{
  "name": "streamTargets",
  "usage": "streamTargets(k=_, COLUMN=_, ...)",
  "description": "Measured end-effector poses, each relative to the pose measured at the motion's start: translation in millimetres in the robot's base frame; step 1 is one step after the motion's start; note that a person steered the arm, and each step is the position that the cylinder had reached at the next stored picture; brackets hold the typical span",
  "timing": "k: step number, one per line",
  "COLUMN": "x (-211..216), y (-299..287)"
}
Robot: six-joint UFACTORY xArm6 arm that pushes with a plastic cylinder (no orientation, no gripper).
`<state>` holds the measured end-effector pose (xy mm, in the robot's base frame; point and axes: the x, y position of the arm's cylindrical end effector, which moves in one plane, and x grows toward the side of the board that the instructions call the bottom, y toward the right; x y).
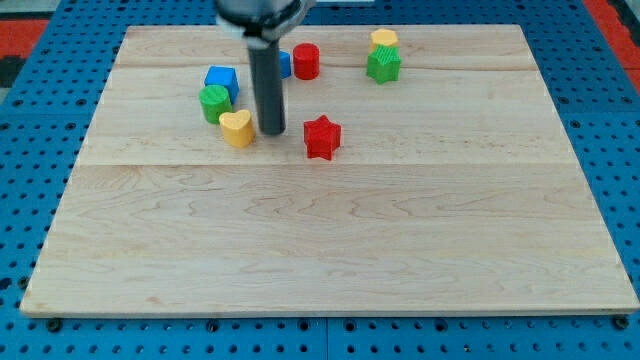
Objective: Move the yellow heart to the right of the blue cube
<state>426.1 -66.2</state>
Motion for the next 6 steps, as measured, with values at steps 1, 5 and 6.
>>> streamTargets(k=1, x=29.7, y=-28.0)
streamTargets(k=5, x=-61.4, y=-23.3)
streamTargets(k=6, x=-84.3, y=49.1)
